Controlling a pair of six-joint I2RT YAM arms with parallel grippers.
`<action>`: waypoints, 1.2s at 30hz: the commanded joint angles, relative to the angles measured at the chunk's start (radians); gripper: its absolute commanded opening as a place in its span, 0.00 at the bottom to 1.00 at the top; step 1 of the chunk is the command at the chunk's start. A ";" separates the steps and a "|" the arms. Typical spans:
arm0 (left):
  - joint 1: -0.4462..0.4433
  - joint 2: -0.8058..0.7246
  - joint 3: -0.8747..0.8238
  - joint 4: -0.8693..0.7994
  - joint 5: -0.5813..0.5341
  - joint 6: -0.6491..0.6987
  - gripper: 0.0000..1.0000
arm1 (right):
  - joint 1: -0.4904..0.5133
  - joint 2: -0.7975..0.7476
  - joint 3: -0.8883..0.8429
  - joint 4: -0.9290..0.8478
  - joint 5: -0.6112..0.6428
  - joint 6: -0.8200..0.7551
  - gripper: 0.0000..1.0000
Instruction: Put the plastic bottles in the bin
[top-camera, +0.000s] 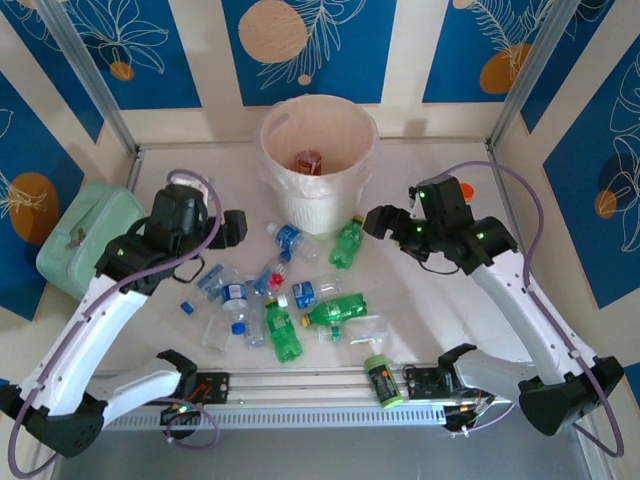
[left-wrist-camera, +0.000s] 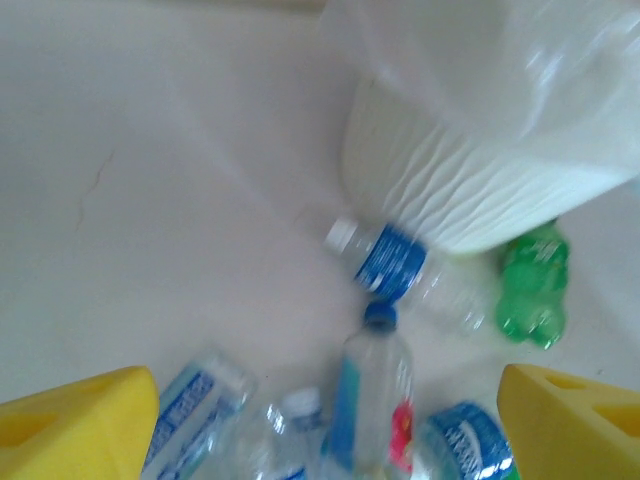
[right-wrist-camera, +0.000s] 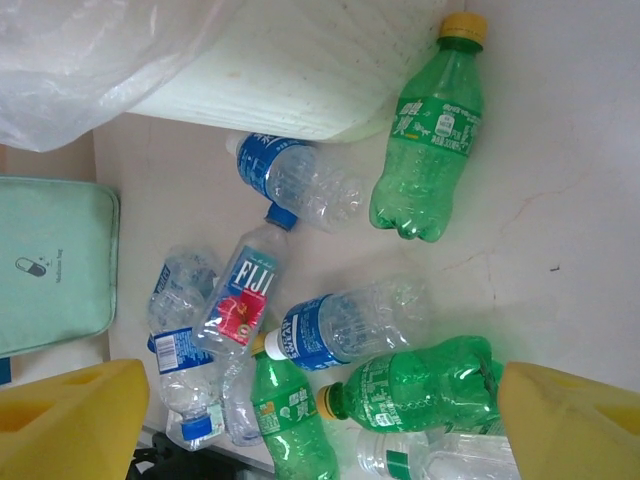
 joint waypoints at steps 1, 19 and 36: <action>0.010 -0.007 -0.078 -0.124 -0.001 -0.082 0.87 | 0.025 0.004 0.008 0.018 0.029 0.018 0.91; 0.039 0.149 -0.330 0.012 0.132 -0.226 0.82 | 0.074 -0.011 -0.050 0.043 0.053 0.053 0.90; 0.057 0.254 -0.372 0.032 0.143 -0.235 0.75 | 0.075 -0.002 -0.046 0.049 0.055 0.053 0.90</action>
